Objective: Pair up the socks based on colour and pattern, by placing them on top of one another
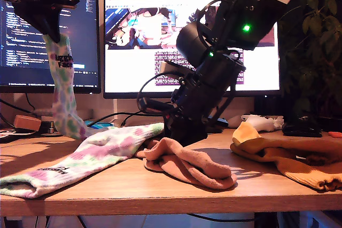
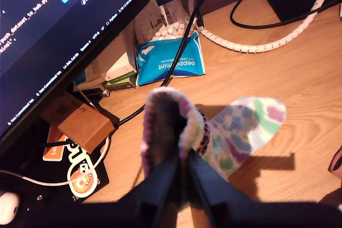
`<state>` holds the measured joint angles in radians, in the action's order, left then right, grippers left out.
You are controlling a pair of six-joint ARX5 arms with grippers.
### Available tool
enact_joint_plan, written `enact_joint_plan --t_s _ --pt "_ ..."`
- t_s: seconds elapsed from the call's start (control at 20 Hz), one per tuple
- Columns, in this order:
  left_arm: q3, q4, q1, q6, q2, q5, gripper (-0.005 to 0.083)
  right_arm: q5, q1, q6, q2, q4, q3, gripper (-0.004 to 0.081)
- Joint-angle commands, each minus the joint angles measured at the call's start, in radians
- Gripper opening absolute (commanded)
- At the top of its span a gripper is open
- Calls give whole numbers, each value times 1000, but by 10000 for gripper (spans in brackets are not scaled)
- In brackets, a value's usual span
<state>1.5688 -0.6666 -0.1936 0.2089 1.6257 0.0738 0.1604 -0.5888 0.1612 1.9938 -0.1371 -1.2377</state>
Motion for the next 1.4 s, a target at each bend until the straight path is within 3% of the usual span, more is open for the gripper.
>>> enact_joint_plan --t_s 0.0,0.3,0.45,0.7,1.0,1.1,1.15,1.2,1.35 --pt "8 8 2 1 -11 -8 -20 -25 7 26 31 -33 13 -13" --pt "8 6 2 1 -11 -14 -20 -315 7 115 30 -215 13 -13" --pt "8 5 2 1 -11 -14 -20 -383 6 196 13 -290 13 -13" --pt "8 11 2 2 -11 -14 -20 -377 -26 166 -82 -218 12 -13" --pt "8 11 2 1 -11 -18 -20 -352 -13 85 -180 -274 10 6" --pt "8 9 2 1 -11 -21 -20 -341 -12 23 -204 -298 -7 6" --pt "8 9 2 1 -11 -21 -20 -329 -11 -57 -213 -302 -18 11" --pt "8 8 2 1 -11 -21 -20 -308 -11 -154 -214 -303 -32 46" --pt "8 4 2 1 -11 -25 -20 -177 11 -351 -212 -311 -60 280"
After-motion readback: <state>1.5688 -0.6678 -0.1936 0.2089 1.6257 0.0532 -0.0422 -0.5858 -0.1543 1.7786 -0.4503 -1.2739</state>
